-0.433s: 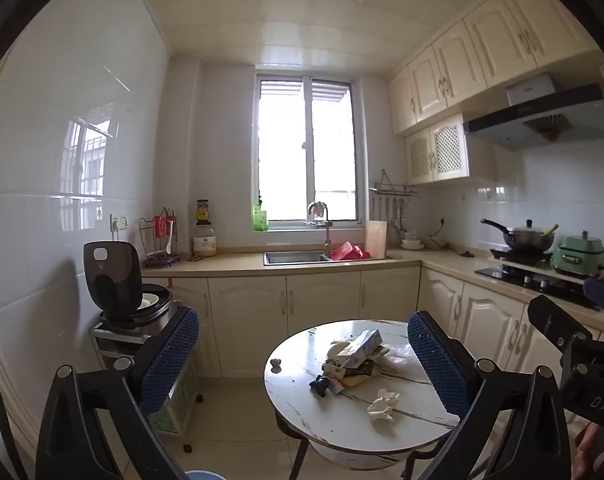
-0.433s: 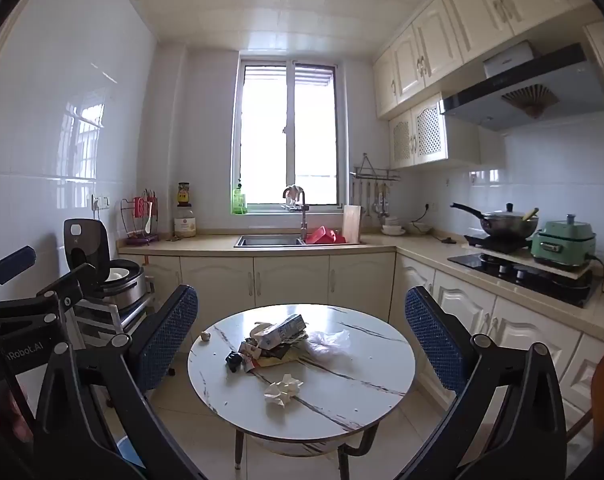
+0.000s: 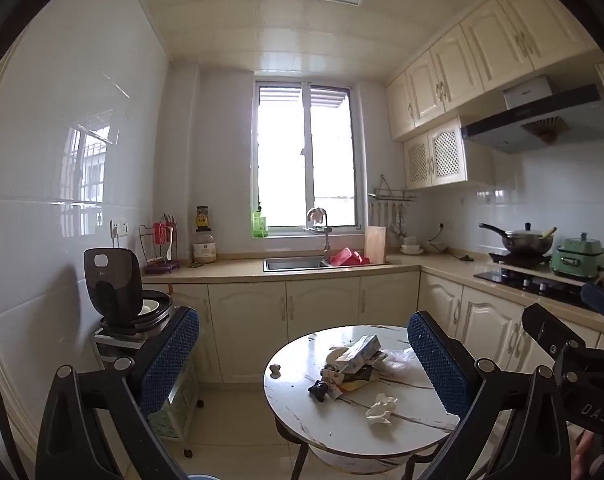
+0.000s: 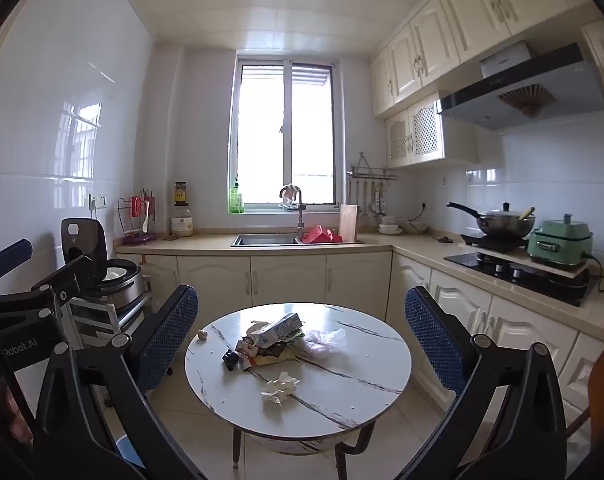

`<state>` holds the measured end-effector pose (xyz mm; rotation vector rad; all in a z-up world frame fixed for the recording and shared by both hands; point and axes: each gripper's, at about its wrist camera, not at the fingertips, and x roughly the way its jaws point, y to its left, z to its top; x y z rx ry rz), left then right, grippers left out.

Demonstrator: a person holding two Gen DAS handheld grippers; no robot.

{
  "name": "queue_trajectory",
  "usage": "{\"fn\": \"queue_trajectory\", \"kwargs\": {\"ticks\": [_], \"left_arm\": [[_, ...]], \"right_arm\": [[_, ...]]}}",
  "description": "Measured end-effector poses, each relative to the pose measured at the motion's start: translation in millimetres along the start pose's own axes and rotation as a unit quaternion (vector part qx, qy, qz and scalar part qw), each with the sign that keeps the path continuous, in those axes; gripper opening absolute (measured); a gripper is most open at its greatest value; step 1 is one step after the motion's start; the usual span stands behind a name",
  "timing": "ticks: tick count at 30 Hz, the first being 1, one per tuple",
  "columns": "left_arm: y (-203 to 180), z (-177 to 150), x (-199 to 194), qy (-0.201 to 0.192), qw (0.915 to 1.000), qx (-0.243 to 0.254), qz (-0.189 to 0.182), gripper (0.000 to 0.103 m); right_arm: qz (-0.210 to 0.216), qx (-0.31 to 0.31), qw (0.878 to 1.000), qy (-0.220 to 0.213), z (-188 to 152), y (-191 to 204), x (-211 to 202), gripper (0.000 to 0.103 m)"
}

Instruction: Collect trash

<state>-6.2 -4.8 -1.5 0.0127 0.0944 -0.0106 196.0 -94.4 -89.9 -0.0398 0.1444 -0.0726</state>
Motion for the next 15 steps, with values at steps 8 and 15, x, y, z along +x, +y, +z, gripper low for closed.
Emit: {"fn": "queue_trajectory", "kwargs": {"ticks": [8, 15], "left_arm": [[-5.4, 0.5, -2.3, -0.001, 1.0000, 0.003, 0.001, 0.102], [-2.2, 0.1, -0.3, -0.002, 1.0000, 0.003, 0.001, 0.102]], "right_arm": [[0.001, 0.000, 1.000, -0.002, -1.6, -3.0, -2.1, 0.103], [0.001, -0.003, 1.000, -0.001, -0.6, -1.2, -3.8, 0.103]]}}
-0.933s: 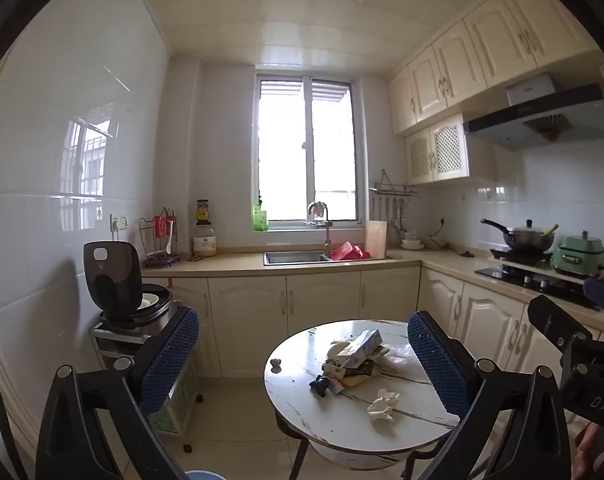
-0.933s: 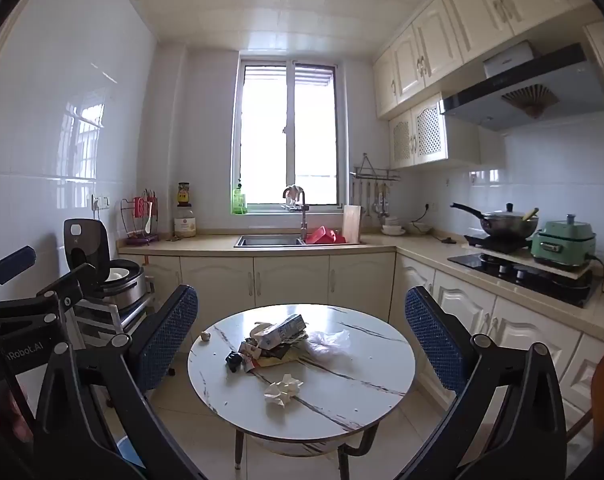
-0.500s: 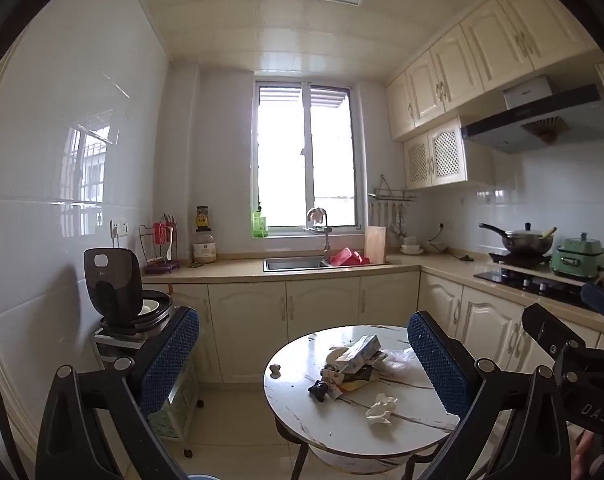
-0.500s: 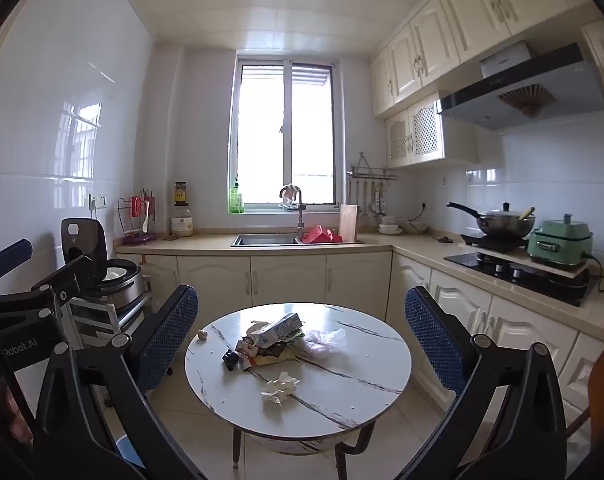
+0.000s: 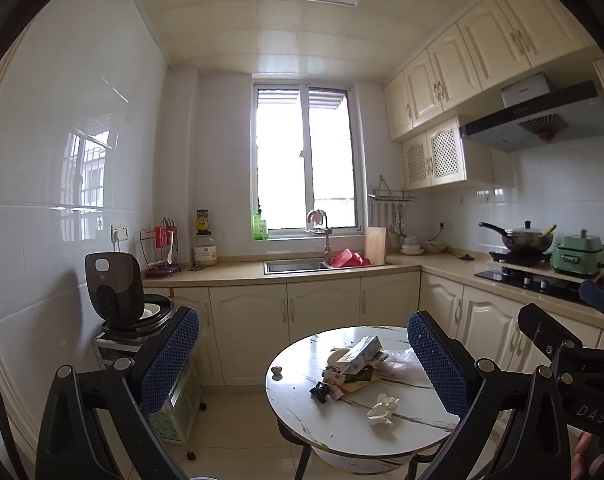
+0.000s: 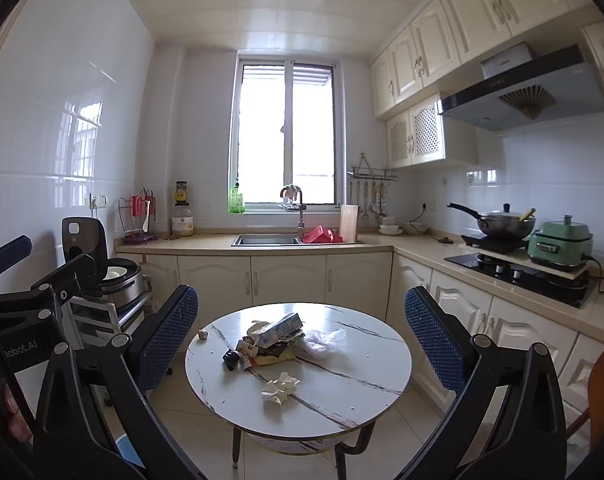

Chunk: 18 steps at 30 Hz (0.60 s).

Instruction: Collect trash

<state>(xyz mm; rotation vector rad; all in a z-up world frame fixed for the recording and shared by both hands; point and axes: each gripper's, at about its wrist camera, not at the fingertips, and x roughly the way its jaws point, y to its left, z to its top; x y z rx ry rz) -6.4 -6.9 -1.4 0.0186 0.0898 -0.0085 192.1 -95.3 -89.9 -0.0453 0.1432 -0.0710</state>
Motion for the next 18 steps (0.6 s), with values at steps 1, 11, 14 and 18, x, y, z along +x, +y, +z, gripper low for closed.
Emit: {"fn": "queue_trajectory", "kwargs": {"ticks": [1, 11, 14, 18], "left_arm": [[0.0, -0.1, 0.1, 0.000, 1.0000, 0.000, 0.000, 0.102], [-0.8, -1.8, 0.5, -0.003, 1.0000, 0.001, 0.001, 0.102], [-1.9, -2.6, 0.9, -0.002, 1.0000, 0.003, 0.000, 0.102], [-1.7, -3.2, 1.9, -0.001, 1.0000, 0.005, 0.001, 0.102]], "right_arm": [[0.001, 0.000, 1.000, 0.000, -0.3, 0.4, -0.3, 0.103], [0.003, -0.001, 1.000, -0.001, -1.8, 2.7, 0.3, 0.103], [0.003, 0.000, 1.000, -0.002, -2.2, 2.8, -0.1, 0.103], [0.004, 0.000, 1.000, -0.003, -0.5, 3.0, -1.0, 0.103]]}}
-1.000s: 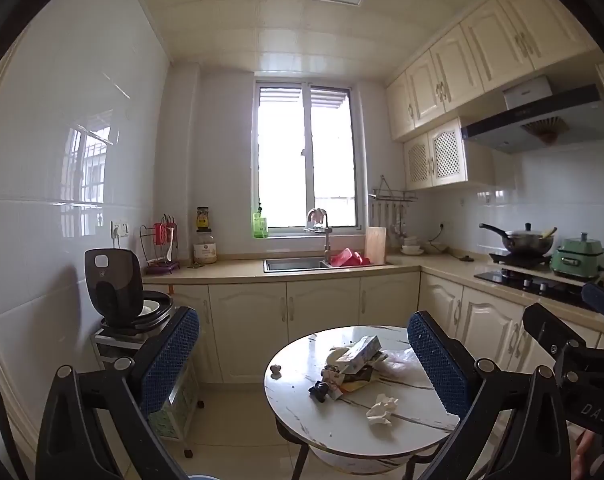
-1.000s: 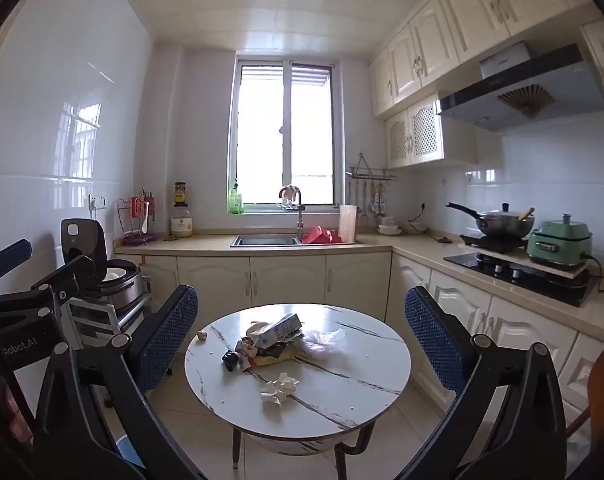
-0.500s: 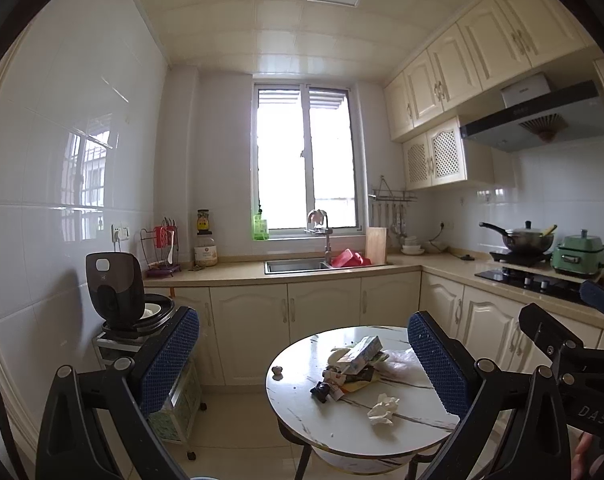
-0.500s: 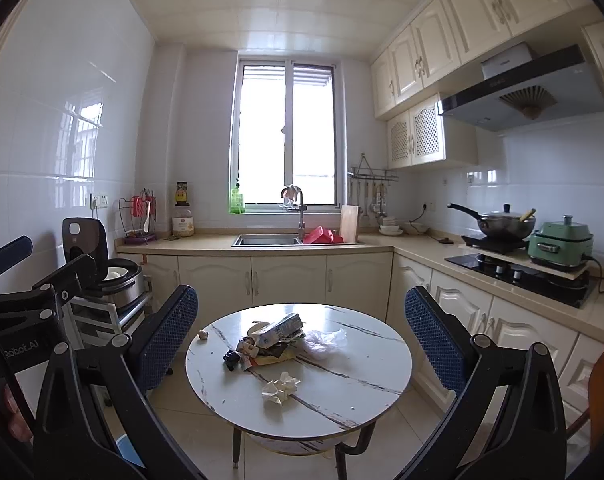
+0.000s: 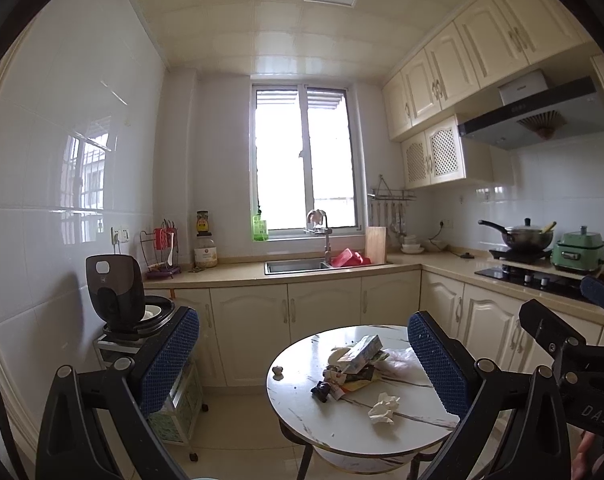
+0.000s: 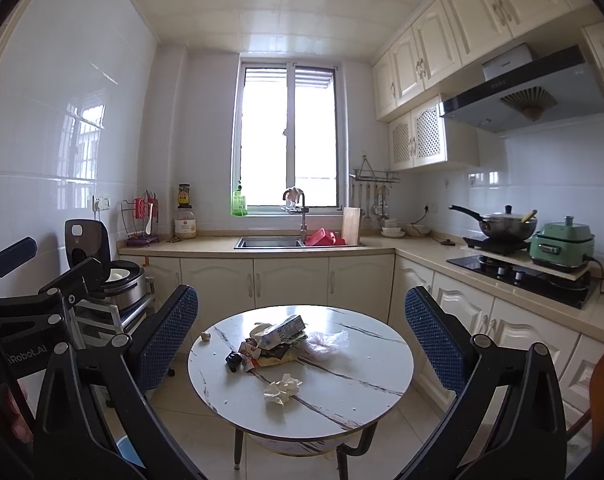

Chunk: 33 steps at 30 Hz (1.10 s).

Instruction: Collect trash

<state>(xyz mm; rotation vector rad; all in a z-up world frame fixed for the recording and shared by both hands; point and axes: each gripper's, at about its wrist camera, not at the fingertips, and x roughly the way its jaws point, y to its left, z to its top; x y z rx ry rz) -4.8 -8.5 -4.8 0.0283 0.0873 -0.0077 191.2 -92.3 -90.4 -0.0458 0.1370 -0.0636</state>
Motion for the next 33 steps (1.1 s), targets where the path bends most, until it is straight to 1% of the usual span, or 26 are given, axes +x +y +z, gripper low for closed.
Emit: {"fn": "queue_trajectory", "kwargs": {"ticks": [33], "left_arm": [[-0.6, 0.7, 1.2, 0.003, 1.0000, -0.001, 0.002, 0.102]], "right_arm": [[0.004, -0.001, 1.000, -0.002, 1.6, 1.9, -2.4, 0.103]]}}
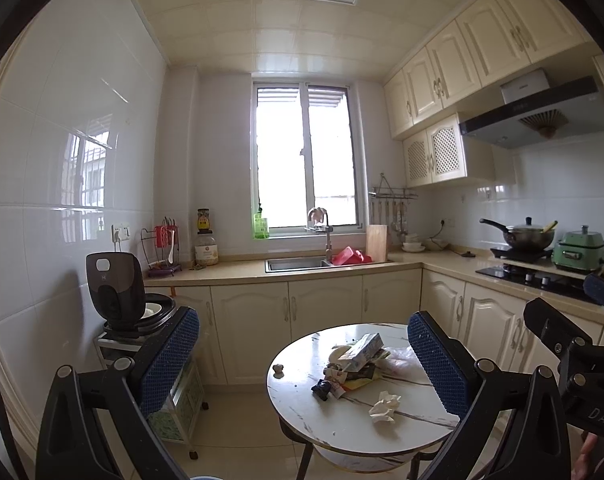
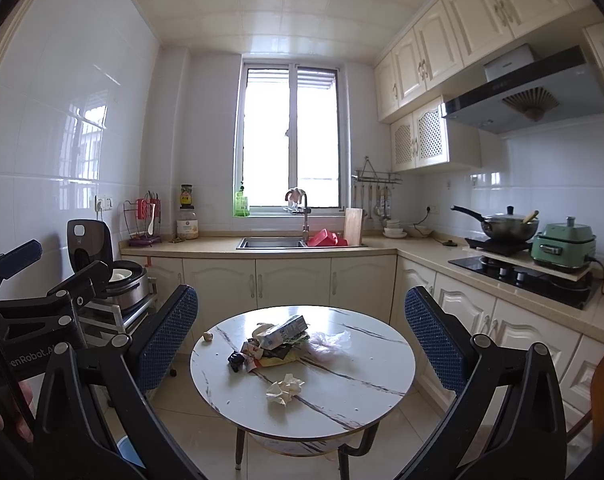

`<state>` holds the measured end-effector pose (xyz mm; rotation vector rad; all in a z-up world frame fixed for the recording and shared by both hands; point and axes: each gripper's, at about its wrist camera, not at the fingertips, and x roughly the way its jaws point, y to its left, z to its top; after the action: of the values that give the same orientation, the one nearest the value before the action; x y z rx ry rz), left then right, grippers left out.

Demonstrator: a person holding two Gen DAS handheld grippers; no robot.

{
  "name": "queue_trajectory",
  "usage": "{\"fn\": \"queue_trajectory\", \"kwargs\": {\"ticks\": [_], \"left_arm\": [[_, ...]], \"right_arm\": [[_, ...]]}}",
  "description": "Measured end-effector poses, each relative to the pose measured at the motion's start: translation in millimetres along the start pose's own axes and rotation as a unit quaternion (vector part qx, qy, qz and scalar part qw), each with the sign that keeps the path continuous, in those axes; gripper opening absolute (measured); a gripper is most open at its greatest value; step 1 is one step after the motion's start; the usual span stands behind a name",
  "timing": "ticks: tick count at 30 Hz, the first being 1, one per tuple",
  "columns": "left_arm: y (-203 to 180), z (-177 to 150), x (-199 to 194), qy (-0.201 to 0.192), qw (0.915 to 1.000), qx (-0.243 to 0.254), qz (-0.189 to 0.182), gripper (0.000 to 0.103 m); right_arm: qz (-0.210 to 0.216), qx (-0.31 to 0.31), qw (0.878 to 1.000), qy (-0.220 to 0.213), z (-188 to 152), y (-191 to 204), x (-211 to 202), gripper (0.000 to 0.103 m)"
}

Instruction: Collect trash

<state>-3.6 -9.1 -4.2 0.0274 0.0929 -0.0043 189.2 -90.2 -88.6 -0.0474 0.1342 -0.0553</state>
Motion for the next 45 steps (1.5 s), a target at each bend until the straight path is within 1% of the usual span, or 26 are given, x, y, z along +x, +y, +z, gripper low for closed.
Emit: {"fn": "queue_trajectory", "kwargs": {"ticks": [14, 18, 21, 25, 27, 29, 30, 32, 35, 41, 45], "left_arm": [[0, -1, 2, 0.001, 1.0000, 0.002, -0.002, 0.102], [1, -3, 9, 0.004, 1.0000, 0.004, -0.005, 0.102], [5, -12, 24, 0.013, 0.9999, 0.003, -0.007, 0.102], [11, -36, 68, 0.065, 0.9979, 0.003, -0.004, 0.102], [15, -54, 96, 0.100, 0.9950, 0.002, -0.004, 0.102], [18, -76, 127, 0.144, 0.9896, 0.000, -0.003, 0.102], [18, -83, 137, 0.157, 0.9876, 0.000, -0.004, 0.102], [20, -104, 166, 0.199, 0.9800, 0.000, -0.008, 0.102], [23, -123, 198, 0.237, 0.9715, -0.002, -0.012, 0.102], [31, -136, 263, 0.282, 0.9592, 0.005, -0.011, 0.102], [32, -152, 313, 0.294, 0.9556, 0.015, -0.017, 0.102]], "right_arm": [[0.001, 0.001, 1.000, 0.000, -2, 0, 0, 0.103], [-0.001, -0.002, 1.000, 0.002, -4, 0, 5, 0.103], [-0.008, -0.003, 1.000, 0.009, -12, -4, 16, 0.103], [-0.018, 0.010, 0.998, 0.053, -36, -17, 52, 0.103], [-0.024, 0.015, 0.996, 0.085, -54, -23, 74, 0.103], [-0.027, 0.019, 0.992, 0.120, -74, -29, 99, 0.103], [-0.026, 0.020, 0.990, 0.140, -84, -31, 112, 0.103], [-0.019, 0.019, 0.985, 0.173, -105, -34, 137, 0.103], [-0.011, 0.015, 0.978, 0.210, -133, -35, 171, 0.103], [0.025, 0.014, 0.955, 0.297, -189, -20, 249, 0.103], [0.043, 0.008, 0.941, 0.336, -212, -1, 290, 0.103]]}}
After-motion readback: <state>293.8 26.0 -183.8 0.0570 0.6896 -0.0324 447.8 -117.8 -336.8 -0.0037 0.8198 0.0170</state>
